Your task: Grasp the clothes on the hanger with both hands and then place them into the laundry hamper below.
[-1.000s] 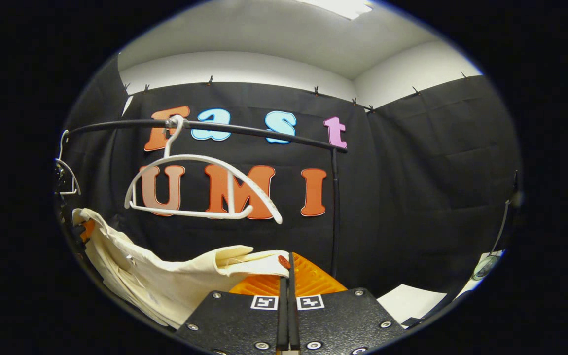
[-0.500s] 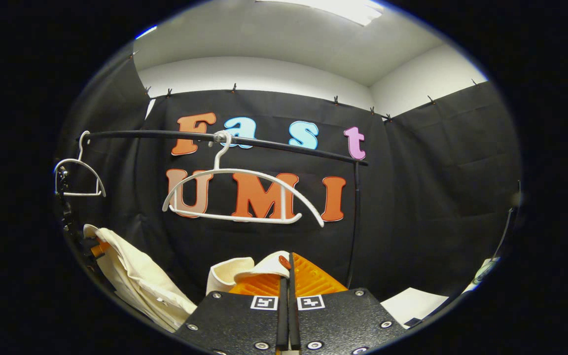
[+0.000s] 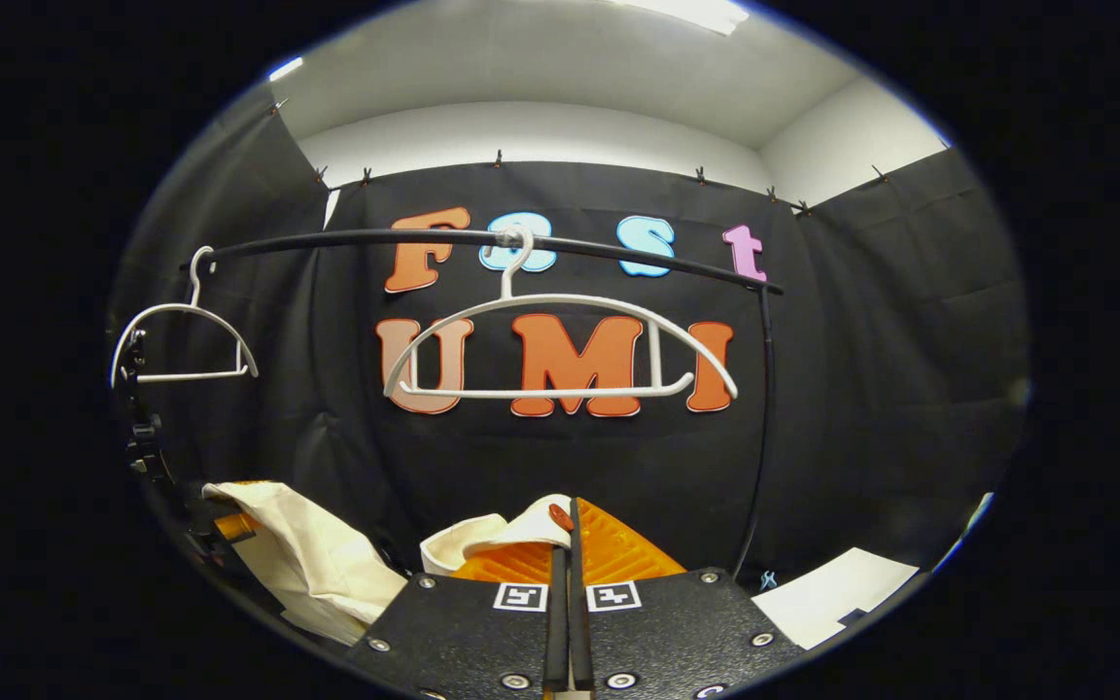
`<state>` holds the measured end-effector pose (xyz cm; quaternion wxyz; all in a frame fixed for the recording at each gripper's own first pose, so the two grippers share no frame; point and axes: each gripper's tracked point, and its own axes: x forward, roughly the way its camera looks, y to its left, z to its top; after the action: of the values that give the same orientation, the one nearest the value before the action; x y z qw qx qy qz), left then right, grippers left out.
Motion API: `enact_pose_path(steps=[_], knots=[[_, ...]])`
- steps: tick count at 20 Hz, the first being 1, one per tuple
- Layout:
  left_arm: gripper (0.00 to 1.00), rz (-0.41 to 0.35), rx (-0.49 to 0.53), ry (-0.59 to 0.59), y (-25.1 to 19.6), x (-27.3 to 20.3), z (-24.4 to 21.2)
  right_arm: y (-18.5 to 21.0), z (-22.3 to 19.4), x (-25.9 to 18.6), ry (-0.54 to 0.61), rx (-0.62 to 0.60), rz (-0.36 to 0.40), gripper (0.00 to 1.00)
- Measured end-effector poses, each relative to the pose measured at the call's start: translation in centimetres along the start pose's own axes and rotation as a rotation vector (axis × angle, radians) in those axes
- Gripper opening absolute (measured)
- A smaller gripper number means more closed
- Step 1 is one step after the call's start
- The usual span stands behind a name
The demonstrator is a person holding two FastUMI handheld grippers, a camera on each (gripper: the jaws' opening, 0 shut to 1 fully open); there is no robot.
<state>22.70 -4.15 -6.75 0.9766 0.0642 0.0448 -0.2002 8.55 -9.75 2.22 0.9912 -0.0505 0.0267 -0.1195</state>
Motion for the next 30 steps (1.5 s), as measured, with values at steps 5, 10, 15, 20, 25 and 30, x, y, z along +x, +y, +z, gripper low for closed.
enact_pose_path(steps=[5, 10, 15, 20, 25, 30], knots=[[0.14, -0.073, -0.025, 0.055, -3.1, 0.4, -1.8, 3.8, -3.0, -0.1, 0.067, 0.025, 0.060, 0.00], [0.14, -0.156, -0.049, 0.118, -6.3, -0.7, -4.7, 7.0, -7.2, -0.1, 0.154, 0.031, 0.114, 0.00], [0.14, -0.185, -0.108, 0.215, -7.1, -2.3, -8.2, 8.1, -11.5, -1.1, 0.243, 0.038, 0.125, 0.00], [0.14, -0.199, -0.111, 0.281, -7.9, -2.3, -11.0, 7.3, -15.3, -0.4, 0.339, 0.065, 0.098, 0.00], [0.14, -0.211, -0.115, 0.356, -8.2, -2.4, -13.8, 7.3, -18.9, -0.5, 0.424, 0.081, 0.073, 0.01], [0.14, -0.234, -0.112, 0.442, -8.9, -2.9, -16.6, 7.8, -23.1, -1.3, 0.538, 0.095, 0.069, 0.01]])
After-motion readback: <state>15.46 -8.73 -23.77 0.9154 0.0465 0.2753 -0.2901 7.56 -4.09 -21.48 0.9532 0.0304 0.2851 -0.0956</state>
